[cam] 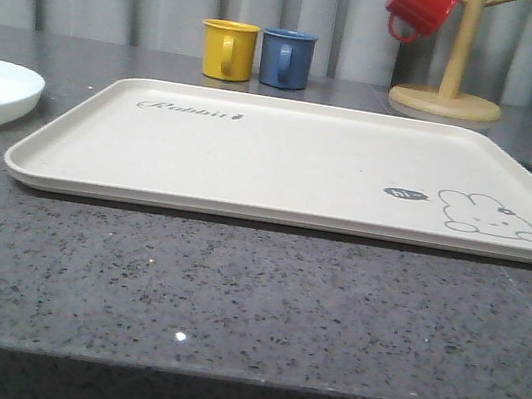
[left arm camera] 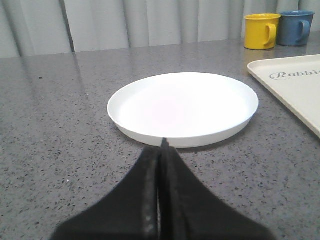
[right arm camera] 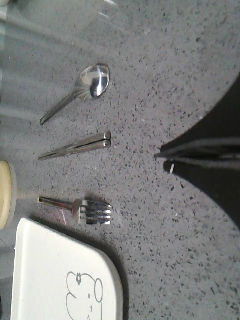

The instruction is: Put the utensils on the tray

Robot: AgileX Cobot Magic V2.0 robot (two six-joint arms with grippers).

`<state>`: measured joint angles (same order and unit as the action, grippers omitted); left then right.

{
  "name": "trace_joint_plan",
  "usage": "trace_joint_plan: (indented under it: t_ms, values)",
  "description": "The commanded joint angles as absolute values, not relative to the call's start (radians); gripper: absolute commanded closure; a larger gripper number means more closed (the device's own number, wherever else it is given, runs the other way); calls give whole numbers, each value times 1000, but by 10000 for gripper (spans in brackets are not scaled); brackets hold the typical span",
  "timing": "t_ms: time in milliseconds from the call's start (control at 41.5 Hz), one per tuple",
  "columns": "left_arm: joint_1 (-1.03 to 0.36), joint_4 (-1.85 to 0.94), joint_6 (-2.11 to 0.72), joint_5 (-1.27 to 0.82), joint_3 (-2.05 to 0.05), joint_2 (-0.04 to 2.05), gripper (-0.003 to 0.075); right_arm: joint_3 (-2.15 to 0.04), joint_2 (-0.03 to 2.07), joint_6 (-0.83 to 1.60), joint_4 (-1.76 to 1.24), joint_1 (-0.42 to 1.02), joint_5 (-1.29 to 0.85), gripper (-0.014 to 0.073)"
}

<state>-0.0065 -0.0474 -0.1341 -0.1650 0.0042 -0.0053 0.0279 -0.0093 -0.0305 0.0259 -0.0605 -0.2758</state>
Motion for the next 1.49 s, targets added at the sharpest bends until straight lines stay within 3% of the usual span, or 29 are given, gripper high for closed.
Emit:
trace_joint_plan:
  t_ms: [0, 1469]
  values:
    - [-4, -55, -123, -74, 7, -27, 739, 24, -27, -26, 33, -62, -197, 655]
    - [-4, -55, -123, -74, 7, -27, 739, 24, -27, -26, 52, -62, -239, 655]
